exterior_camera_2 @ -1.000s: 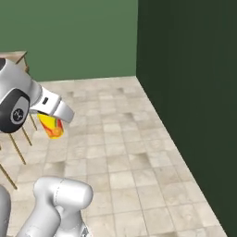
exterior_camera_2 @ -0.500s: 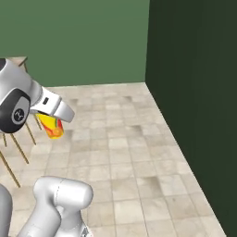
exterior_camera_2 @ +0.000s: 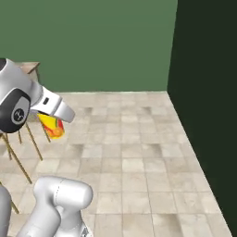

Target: Open the cabinet directly in front. Then move the liquor and the cup to the dining counter with the candle on it.

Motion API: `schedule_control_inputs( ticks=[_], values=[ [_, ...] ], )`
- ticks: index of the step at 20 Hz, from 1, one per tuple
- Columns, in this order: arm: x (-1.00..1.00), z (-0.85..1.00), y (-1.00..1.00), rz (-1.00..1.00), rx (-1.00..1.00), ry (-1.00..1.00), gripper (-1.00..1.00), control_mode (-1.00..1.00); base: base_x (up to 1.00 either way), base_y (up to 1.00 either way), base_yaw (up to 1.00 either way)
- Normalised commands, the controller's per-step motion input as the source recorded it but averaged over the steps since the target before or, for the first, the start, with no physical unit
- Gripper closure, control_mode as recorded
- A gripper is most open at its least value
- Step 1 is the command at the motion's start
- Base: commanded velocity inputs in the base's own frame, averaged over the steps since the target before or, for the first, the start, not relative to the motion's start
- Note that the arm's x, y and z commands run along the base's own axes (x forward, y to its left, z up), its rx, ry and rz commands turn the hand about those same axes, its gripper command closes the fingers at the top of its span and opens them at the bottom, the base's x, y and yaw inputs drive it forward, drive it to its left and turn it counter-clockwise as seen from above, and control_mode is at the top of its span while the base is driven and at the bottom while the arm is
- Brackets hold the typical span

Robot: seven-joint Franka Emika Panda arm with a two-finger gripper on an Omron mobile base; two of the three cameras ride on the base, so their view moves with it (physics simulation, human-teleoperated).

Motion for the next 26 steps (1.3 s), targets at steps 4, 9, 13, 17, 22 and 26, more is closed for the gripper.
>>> schedule_control_inputs(
  ticks=[4,9,13,17,22,26],
  values=[
    [0.0,0.0,0.0,0.0,0.0,0.0,1.0,1.0,0.76,0.0,0.73],
    [0.0,0.0,0.0,0.0,0.0,0.0,1.0,1.0,0.03,0.03,0.85],
    [0.0,0.0,0.0,0.0,0.0,0.0,1.0,1.0,0.0,0.04,0.91],
    [0.0,0.0,0.0,0.0,0.0,0.0,1.0,1.0,0.14,0.0,0.88],
    [0.0,0.0,0.0,0.0,0.0,0.0,1.0,1.0,0.65,-0.17,0.7],
    [0.0,0.0,0.0,0.0,0.0,0.0,1.0,1.0,0.61,-1.0,0.42]
  ],
)
